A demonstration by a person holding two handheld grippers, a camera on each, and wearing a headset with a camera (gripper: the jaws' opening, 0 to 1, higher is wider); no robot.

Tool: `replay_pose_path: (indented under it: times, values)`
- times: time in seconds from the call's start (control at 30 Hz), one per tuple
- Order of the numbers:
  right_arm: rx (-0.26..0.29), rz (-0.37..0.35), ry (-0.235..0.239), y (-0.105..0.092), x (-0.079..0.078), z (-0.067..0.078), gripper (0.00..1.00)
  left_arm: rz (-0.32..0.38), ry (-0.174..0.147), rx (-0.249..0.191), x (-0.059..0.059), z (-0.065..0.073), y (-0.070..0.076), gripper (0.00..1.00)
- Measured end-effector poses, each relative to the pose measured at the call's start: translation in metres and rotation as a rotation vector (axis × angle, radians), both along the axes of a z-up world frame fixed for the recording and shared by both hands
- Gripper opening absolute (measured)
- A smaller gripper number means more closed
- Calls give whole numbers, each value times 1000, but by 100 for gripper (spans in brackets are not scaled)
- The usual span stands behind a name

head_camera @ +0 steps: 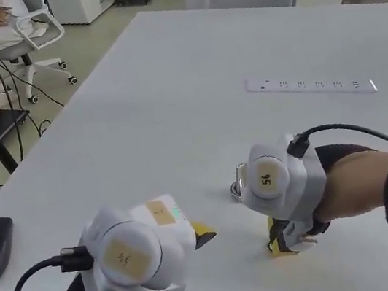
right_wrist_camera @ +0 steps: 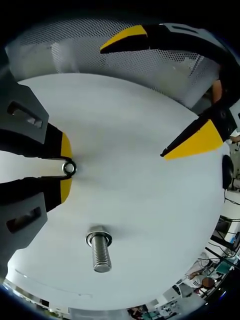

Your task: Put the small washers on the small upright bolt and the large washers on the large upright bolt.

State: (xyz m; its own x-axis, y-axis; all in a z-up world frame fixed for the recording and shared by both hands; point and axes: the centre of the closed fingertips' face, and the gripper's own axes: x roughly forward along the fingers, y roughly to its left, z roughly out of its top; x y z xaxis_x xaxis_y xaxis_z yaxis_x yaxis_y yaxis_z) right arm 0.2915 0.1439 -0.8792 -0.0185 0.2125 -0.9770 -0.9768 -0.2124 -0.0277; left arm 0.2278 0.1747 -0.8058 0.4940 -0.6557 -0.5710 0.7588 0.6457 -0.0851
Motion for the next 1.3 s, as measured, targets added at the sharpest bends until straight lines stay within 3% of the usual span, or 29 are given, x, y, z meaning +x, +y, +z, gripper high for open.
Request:
replay_pose_path:
  times: [0.43,1.3]
  values:
    - [6,-10,8,0,0,0,14,4,0,3,1,-1,2,69]
    - [-6,-52,8,-20,4,-1,14,-5,6,6,0,-3,-2,69]
